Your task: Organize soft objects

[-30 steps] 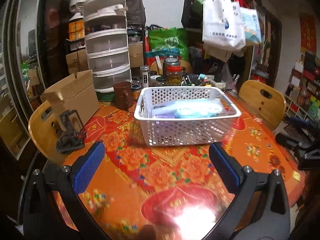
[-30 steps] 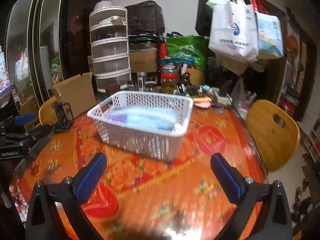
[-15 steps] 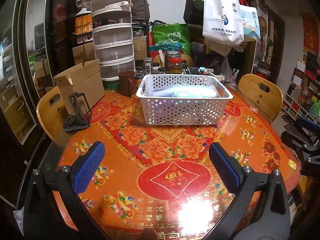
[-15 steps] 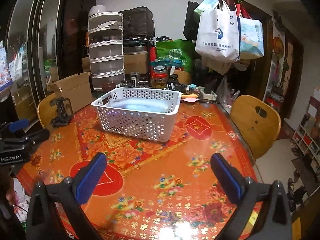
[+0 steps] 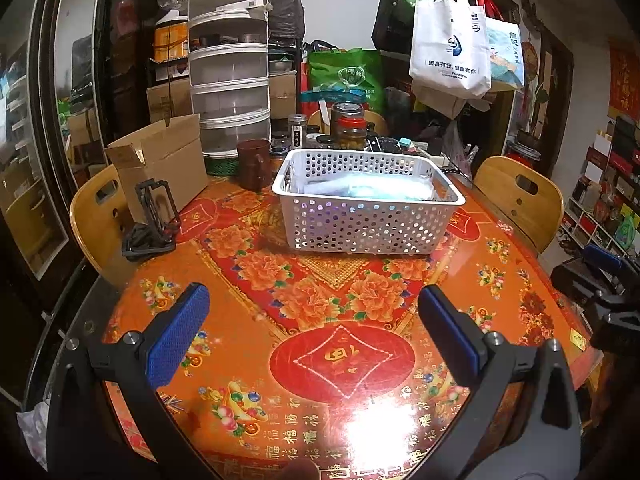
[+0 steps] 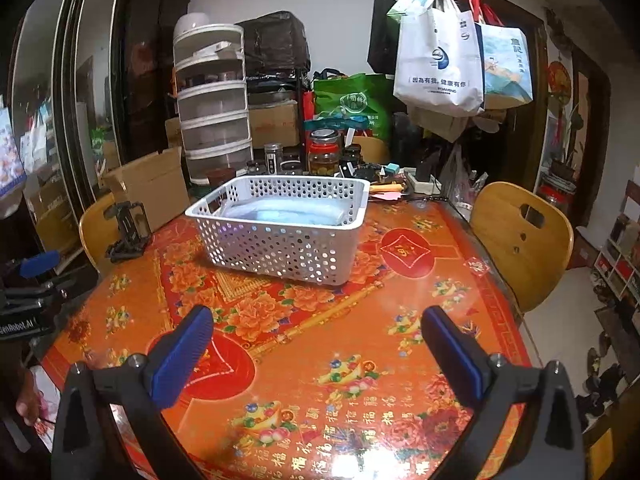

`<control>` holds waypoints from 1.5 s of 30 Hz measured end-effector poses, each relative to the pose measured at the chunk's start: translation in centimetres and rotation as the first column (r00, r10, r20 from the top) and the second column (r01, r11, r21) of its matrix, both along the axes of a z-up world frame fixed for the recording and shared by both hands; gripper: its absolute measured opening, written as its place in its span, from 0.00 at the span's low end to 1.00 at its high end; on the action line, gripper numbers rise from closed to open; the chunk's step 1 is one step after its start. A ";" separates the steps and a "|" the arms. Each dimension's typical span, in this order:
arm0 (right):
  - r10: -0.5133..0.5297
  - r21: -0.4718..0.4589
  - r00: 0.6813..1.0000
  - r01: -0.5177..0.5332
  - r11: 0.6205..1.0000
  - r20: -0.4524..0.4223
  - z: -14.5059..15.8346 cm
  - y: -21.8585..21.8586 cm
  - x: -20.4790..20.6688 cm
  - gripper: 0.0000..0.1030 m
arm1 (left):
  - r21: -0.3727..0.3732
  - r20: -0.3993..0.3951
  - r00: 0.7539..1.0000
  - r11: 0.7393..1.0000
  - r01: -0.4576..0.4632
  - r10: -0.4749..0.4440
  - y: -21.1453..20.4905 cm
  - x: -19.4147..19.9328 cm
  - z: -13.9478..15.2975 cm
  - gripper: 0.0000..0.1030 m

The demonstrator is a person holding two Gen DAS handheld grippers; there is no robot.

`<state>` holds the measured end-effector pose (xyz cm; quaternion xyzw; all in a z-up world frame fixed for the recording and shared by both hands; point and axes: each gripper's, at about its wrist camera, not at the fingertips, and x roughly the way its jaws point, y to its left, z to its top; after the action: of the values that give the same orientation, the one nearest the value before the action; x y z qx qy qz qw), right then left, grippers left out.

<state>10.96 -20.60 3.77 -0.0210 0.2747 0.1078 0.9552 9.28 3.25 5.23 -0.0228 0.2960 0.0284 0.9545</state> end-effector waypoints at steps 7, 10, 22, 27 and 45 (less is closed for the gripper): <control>-0.007 0.000 1.000 0.007 1.000 -0.014 -0.1 -0.2 0.2 1.00 | 0.009 0.003 1.000 1.000 0.014 -0.014 -0.4 0.1 0.0 1.00; -0.002 -0.005 1.000 0.002 1.000 -0.015 -0.2 0.0 0.1 1.00 | 0.011 -0.002 1.000 1.000 0.019 -0.019 -0.5 0.0 -0.2 1.00; 0.000 -0.008 1.000 0.000 1.000 -0.013 -0.3 0.1 -0.1 1.00 | 0.009 -0.011 1.000 1.000 0.024 -0.024 -0.9 0.0 -0.4 1.00; -0.002 -0.014 1.000 0.001 1.000 -0.015 -0.4 0.1 -0.2 1.00 | 0.014 -0.014 1.000 0.999 0.028 -0.028 -1.0 0.0 -0.5 1.00; -0.001 -0.029 1.000 0.000 1.000 -0.025 -0.5 0.0 -0.1 1.00 | 0.014 -0.020 0.999 0.999 0.037 -0.036 -1.2 -0.1 -0.9 1.00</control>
<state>10.84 -20.62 3.24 -0.0333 0.2879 0.1038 0.9514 9.21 2.08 4.37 -0.0101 0.3056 0.0134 0.9520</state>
